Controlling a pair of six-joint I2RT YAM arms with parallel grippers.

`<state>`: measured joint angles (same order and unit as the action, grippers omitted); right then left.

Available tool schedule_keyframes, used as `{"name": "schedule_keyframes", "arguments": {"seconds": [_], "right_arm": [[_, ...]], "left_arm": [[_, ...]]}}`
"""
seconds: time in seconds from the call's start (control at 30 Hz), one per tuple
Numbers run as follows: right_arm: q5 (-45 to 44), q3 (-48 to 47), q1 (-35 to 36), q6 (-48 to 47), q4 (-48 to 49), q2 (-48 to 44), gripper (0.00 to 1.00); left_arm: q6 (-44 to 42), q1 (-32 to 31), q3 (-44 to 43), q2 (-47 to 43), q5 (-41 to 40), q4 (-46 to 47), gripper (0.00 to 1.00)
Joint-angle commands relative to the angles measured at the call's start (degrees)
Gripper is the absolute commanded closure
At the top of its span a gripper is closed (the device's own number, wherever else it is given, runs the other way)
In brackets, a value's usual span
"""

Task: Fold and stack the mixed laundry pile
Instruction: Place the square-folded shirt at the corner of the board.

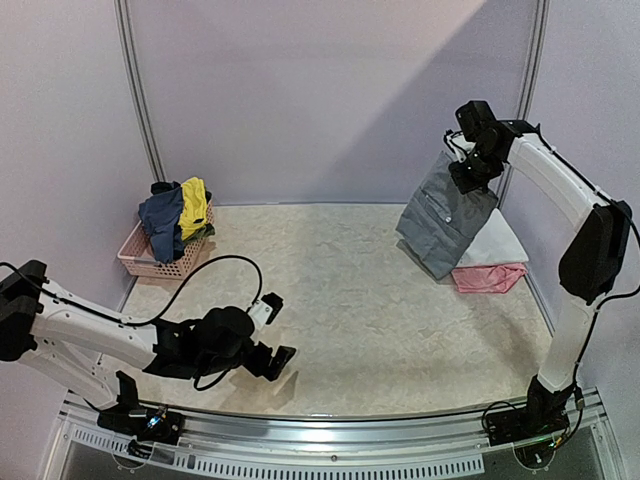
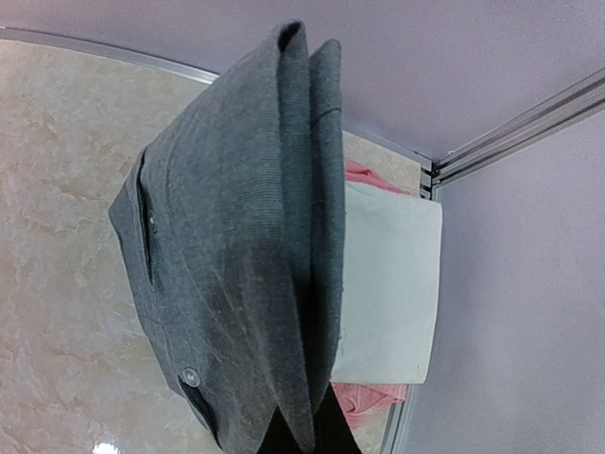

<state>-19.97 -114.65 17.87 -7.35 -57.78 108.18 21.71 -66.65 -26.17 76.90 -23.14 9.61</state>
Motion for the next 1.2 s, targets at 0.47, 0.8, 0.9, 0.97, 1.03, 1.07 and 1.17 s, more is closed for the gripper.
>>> {"name": "schedule_keyframes", "arguments": {"seconds": [0.47,0.8,0.9,0.97,1.03,1.07,1.17], "right_arm": [[4.2,-1.6,-11.0,1.2,5.2,5.7,1.0],[8.0,0.7,-17.1,4.2,10.3,12.2,1.0],[7.6,1.1,-19.1,5.0,11.8,14.1,1.0],[6.6,1.1,-19.9,4.8,12.8,15.5,1.0],[6.4,1.3,-20.9,5.1,13.6,16.9,1.0],[6.4,1.4,-21.5,5.4,14.0,17.3,1.0],[5.9,2.2,-22.8,6.2,15.0,18.1,1.0]], "left_arm": [[0.8,-1.2,-0.2,4.7,0.9,1.8,0.03],[1.0,-1.6,-1.0,6.6,0.8,1.9,0.03],[1.1,-1.7,-1.3,7.4,0.9,2.2,0.03],[1.2,-1.9,-1.6,8.1,1.2,2.5,0.03],[1.2,-2.0,-2.0,8.7,1.2,2.6,0.03],[1.2,-2.1,-2.2,9.0,1.3,2.7,0.04],[1.3,-2.5,-2.4,9.7,1.3,2.9,0.04]]}}
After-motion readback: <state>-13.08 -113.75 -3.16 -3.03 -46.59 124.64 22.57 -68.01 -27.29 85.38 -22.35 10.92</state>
